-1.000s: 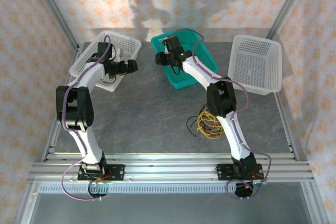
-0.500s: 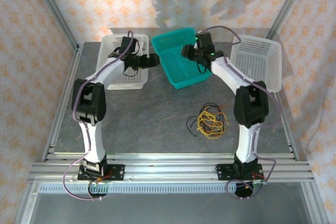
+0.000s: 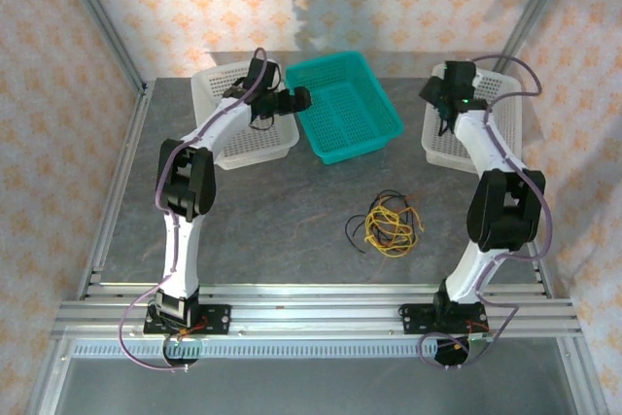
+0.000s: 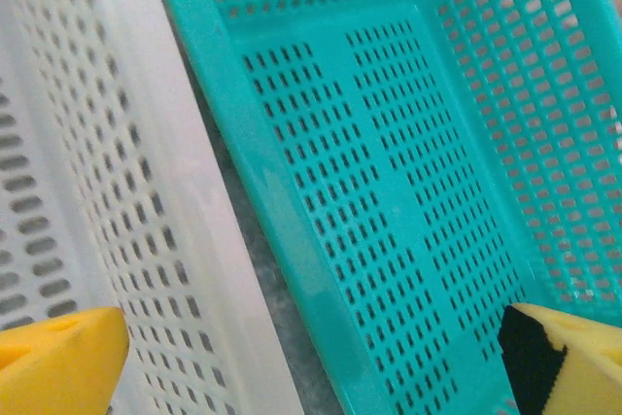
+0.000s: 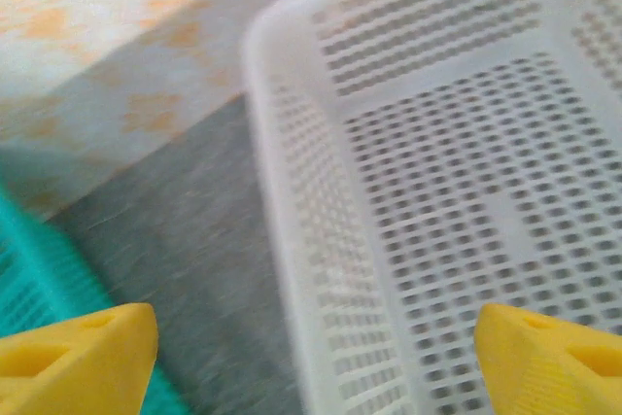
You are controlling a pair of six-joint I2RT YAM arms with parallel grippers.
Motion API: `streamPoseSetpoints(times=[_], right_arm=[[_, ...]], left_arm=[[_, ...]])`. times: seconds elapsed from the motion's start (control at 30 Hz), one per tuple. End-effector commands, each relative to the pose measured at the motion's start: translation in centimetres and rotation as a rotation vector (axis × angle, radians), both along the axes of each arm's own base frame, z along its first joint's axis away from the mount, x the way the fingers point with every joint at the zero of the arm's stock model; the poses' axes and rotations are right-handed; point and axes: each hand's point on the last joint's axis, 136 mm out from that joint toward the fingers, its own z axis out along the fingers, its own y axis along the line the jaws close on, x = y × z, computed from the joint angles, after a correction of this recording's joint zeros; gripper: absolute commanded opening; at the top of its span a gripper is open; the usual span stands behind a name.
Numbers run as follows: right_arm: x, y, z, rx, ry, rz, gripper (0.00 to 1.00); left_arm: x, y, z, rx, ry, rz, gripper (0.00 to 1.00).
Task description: Untangle the cables
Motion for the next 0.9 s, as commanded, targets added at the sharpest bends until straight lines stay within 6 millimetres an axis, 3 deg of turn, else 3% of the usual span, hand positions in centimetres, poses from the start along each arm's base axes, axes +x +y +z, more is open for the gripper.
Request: streamPoseSetpoints(times=[0.0,0.23,0.47,0.87], right_arm=[[1.1,-0.9,-2.8,0.033,0.087,0.005,0.83],[4.6,0.2,-5.8,0.101,0.126,0.092,0.86],[7.3,3.7,-7.1,0.229,0.083,0.267,0.9],[7.5,10.4,-5.6,0.328,0.002,0.565,0.9]], left_arm=[[1.7,0.8,-0.6,0.028,0.004,0.073,0.99],[2.7,0.0,-2.1,0.041,0.034,0.04,0.99],[2.7,-2.3,-2.4,-0.03,0.019,-0.073,0.99],[2.6,-6.1,-1.9,-0.136,-0.021,-0.226,0.99]])
